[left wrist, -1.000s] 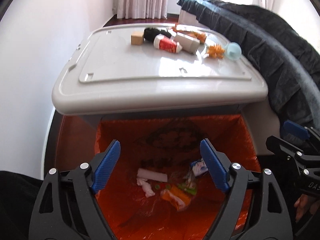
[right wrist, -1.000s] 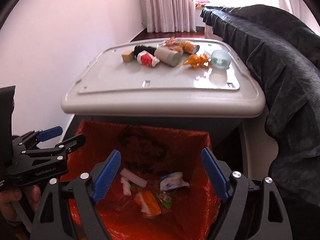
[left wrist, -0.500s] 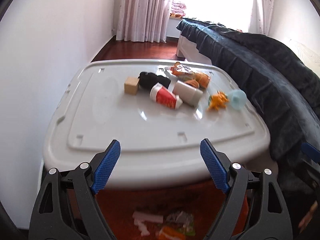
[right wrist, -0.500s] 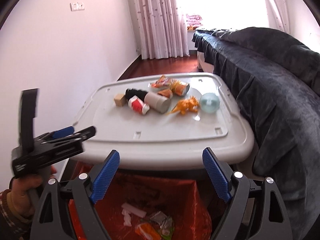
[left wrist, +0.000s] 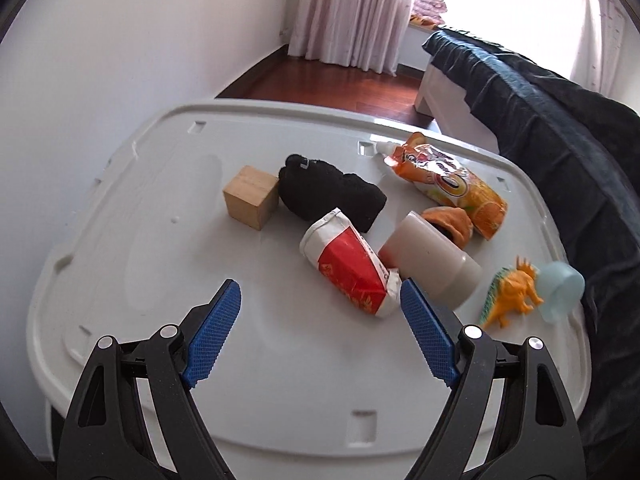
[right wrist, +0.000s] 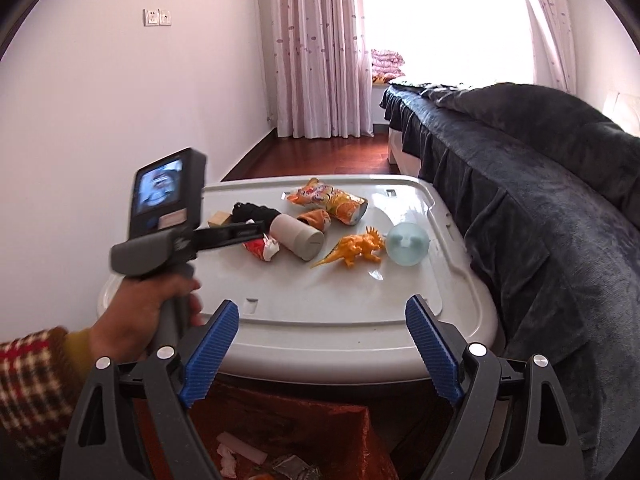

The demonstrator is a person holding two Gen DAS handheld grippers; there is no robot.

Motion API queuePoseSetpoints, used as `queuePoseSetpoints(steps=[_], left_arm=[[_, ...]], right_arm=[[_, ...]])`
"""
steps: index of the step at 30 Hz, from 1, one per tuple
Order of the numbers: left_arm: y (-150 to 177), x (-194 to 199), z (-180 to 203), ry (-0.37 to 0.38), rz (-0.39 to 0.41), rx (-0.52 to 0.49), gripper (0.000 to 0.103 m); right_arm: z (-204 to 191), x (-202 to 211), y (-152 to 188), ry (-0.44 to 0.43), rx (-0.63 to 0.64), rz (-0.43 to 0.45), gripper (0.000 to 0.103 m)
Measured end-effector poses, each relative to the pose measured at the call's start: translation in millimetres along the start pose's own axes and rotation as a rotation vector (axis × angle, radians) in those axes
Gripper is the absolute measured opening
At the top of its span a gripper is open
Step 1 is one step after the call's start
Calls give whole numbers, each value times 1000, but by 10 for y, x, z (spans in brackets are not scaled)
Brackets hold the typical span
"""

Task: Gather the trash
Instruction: 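Grasp the red-white toothpaste box with the left gripper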

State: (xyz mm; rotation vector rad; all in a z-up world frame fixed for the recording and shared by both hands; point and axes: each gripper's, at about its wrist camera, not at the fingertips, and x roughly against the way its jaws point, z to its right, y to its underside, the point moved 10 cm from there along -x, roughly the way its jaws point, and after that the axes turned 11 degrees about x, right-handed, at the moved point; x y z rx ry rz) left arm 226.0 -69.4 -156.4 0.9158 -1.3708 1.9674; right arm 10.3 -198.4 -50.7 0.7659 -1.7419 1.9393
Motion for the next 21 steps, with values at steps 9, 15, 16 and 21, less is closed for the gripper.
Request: queuePoseSetpoints(steps=[9,15,16,21], left_arm=[[-56,-425,57,-79,-27,19,79],[-57,-553,112,-70,-34,-41,38],[-55,-532,108,-57,-28,-51,34],[10,-362,-88,-25,-21,-61,30]], right_arm=[[118,2,17,-16,-36,4,84],[109,51,-30,21,4,28,85],[115,56,-34,28,10,32,88],[172,32,-81,43,8,39,89]])
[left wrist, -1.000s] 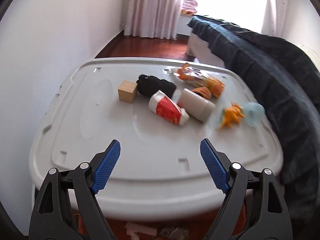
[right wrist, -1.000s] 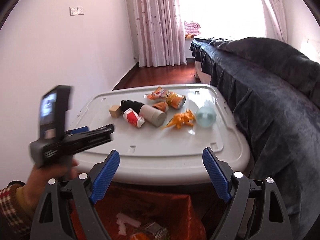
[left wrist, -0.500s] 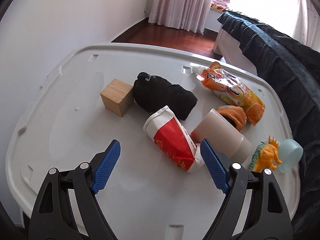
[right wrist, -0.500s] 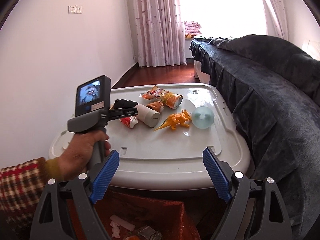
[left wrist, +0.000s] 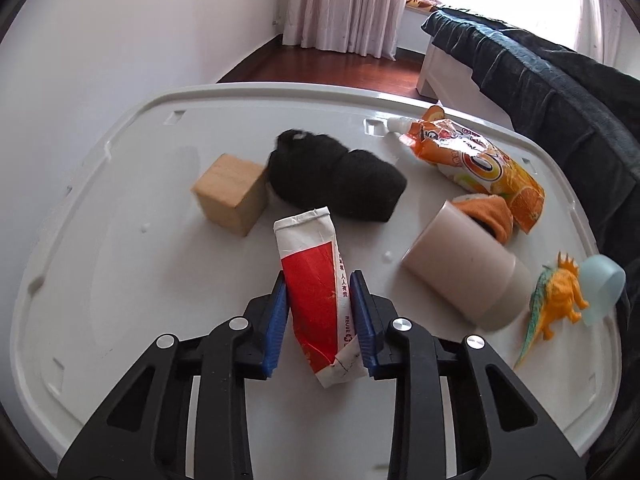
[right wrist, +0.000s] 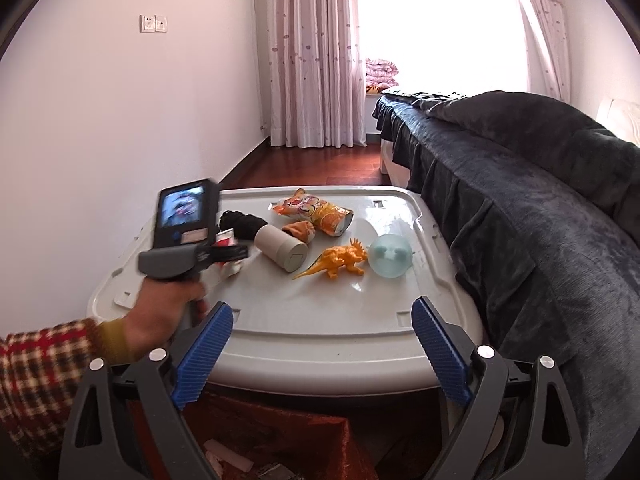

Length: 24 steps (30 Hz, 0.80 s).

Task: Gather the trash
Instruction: 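Grasp the red-white toothpaste box with the left gripper, then grasp the pale blue cup with the right gripper while the left gripper holds the toothpaste box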

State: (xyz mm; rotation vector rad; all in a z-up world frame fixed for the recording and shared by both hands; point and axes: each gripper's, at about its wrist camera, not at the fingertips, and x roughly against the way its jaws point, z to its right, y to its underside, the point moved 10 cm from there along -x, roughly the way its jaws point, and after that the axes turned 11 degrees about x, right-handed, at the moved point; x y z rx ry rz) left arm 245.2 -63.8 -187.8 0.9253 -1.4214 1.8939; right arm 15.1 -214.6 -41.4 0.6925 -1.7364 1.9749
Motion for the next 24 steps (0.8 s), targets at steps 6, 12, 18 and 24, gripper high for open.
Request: queuePoseSetpoints(steps=[6,12,18,24], left_arm=[[163,395,-347,33,32,-18,30],[325,739,-485,73,67,-56,30],[452,907,-287,154,79,-107,30],[531,1002,-63,222,76,-134,30]], right_arm=[[-25,-218,-174,-24,-9,-10,89],[155,-822,-209,45,-13,-62,89],[781,-1534,-188,180,-35,-136,86],[1119,-2108,-75,211,-3,-251,79]])
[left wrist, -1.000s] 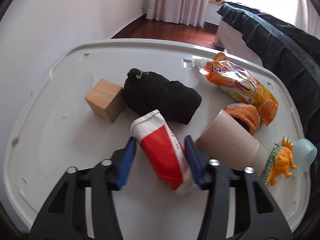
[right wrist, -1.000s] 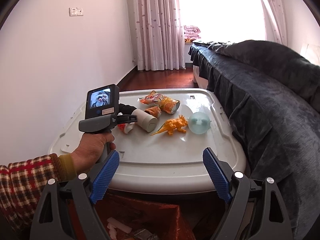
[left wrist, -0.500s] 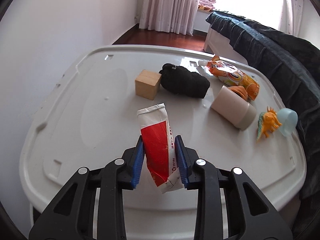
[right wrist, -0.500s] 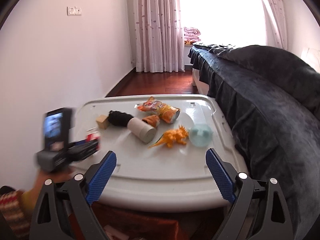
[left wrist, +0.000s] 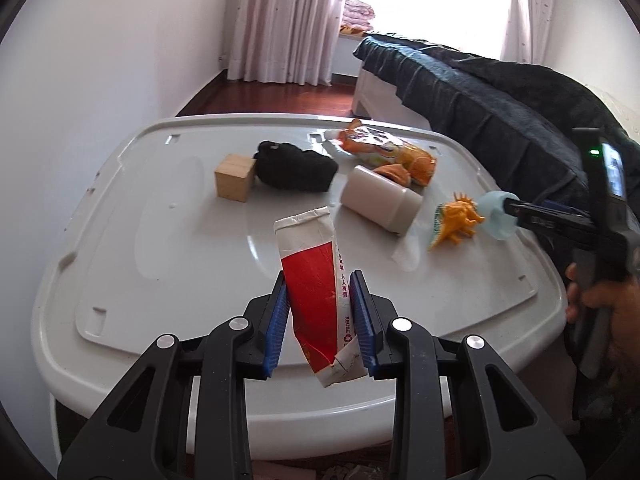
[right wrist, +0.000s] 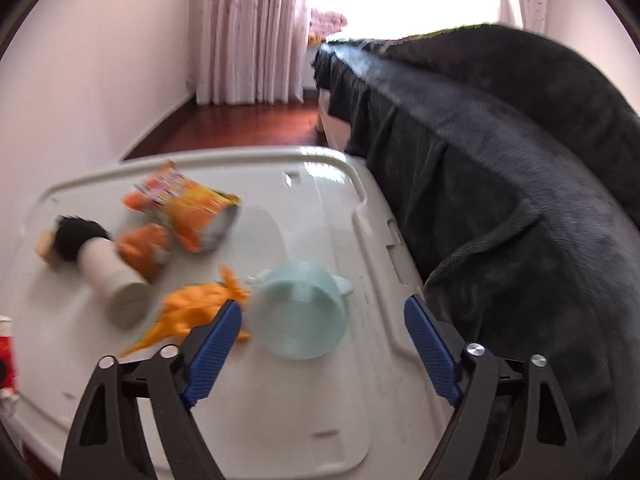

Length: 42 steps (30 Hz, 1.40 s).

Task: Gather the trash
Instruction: 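Grasp the pale blue cup with the right gripper while the left gripper holds the toothpaste box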

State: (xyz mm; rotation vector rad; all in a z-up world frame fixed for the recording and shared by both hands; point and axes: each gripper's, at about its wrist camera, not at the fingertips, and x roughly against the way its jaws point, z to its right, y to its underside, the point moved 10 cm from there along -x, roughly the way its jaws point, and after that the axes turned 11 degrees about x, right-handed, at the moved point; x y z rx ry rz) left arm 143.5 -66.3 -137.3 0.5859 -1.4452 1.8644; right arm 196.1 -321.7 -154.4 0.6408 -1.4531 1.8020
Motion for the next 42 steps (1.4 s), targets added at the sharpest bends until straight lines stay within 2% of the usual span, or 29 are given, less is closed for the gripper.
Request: queuePoseSetpoints(steps=[5,7,11,12,13,14,16,24,33,37,42], left_arm=[[43,-8,81,27,-10,-5,30],[47,-20,109,34,-14,1,30],[58,-37,153,43,-17,-5,30],[66,-49,161,43,-19,-8,30],[73,-56,165,45,-21,-10,30],[80,-61,165,46,-22,-9,30],[88,-55,168,46,-20,-10,30],[106,-34,181,48,-17,-18,30],[89,4,197,59,-12,-19,30],[117,146,242,63,-1,-43,30],[272,472,250,72,3,-52,30]], right_arm=[[2,-278,64,-12,41,-67,66],[-18,-395,55,-23,67,-95,56],[-12,-547,-7,-56,67,-118,44],[11,-573,-23,-63,53,-126,38],[45,-579,-45,-69,37,-129,27],[56,-573,-58,-85,25,-130,24],[76,-535,-82,-131,-12,-120,4],[-8,-423,-40,-158,-4,-74,3],[51,-57,-114,-123,2,12,3],[33,400,-155,-132,4,68,3],[-137,1063,-34,-163,33,132,3]])
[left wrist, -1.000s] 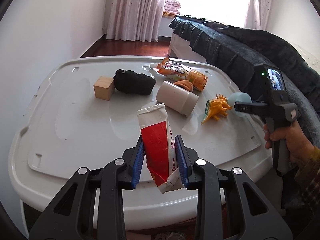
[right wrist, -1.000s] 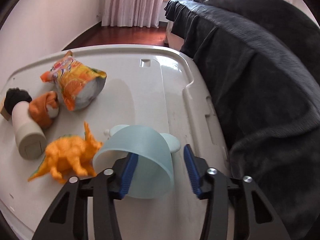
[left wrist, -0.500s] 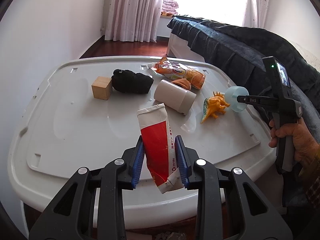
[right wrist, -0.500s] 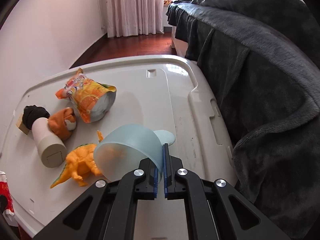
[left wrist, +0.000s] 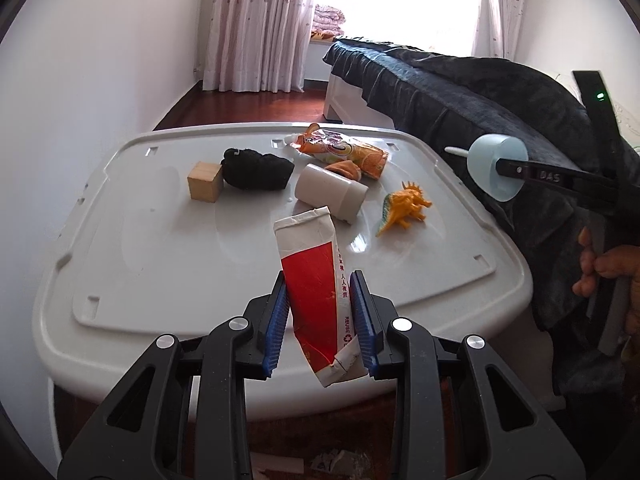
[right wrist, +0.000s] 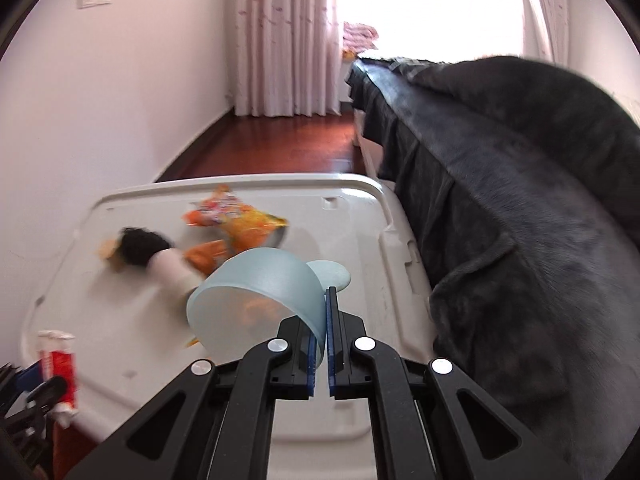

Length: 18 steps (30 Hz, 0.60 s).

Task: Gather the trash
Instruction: 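Grasp the pale blue cup with the right gripper while the left gripper holds the toothpaste box, then lower the toothpaste box and blue cup over the orange bin and open both grippers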

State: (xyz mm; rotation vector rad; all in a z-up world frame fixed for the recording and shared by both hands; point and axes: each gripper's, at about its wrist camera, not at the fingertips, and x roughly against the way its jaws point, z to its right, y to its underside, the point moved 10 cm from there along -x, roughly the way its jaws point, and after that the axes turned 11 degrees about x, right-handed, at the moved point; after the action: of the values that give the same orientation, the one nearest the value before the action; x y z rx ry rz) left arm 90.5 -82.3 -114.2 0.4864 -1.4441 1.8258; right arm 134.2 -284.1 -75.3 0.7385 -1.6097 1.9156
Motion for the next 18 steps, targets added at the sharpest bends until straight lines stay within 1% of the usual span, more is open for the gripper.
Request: queuePoseSetpoints(steps=[2,3,6,7,9,13,17,18], left_arm=[[99,117,-16,0,-7,0,30],[159,185,-31,-7,-12,-3,30],[332,371,-74,-19,-25,-20,30],[412,445,-106,-22,-36,-21,30],[515,525,-165,-27,-49,-19,30],[765,684,-321,-53,-79,-9,30],[978,710,-470,-82,-124,16,30],[1019,708,-505,-94,-133,23,30]], right_arm=[[-189,293,103,-26,8,17,3],[-252,377,151,-36,10,20,3],[-576,677,382,-73,42,18,3],[-711,793,509,-85,58,14,3],[-882,906,688,-116,65,-5,3],[-1230,1039,1162,-175,77,-83,4],[-1422,1065,1534,-200,74,-156,4],[-1440,1063,1584,-204,71,-167,4]])
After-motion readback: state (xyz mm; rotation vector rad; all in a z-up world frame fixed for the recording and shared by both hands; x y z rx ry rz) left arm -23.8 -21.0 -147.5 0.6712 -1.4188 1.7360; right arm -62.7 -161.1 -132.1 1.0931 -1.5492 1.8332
